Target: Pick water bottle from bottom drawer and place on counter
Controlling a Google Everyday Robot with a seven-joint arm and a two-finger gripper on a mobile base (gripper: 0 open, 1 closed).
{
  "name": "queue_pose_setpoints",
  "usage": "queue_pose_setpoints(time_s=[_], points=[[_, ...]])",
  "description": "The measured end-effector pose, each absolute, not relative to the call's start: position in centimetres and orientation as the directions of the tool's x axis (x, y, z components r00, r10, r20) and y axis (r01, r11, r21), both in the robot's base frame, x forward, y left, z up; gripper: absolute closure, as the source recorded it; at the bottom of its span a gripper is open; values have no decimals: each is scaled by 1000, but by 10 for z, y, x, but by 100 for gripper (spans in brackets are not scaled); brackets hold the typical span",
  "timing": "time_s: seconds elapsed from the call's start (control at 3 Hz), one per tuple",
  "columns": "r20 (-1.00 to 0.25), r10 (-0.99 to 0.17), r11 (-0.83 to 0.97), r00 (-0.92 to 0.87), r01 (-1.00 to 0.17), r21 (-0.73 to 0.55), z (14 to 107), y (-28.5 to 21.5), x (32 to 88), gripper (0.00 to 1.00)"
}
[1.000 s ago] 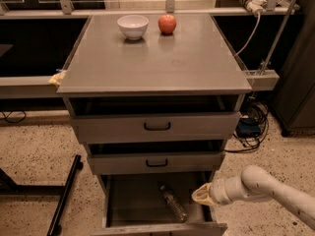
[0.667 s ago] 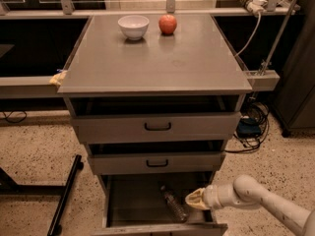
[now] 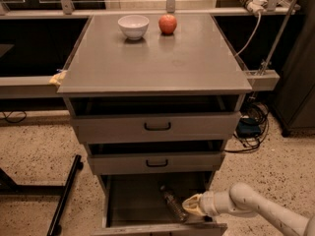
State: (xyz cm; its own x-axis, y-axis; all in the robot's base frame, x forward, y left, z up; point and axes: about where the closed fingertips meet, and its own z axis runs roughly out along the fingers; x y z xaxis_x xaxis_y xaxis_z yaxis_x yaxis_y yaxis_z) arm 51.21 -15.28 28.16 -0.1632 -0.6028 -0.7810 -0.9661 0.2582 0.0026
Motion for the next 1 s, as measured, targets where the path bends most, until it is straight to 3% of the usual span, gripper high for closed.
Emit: queue_pose_setpoints(time_s=[0.67,1.0], points=[[-792,-595,343,-137,-934,-96,262,-119,544,100],[-803,-579,386,-139,-915,-120,251,-106,562,82]])
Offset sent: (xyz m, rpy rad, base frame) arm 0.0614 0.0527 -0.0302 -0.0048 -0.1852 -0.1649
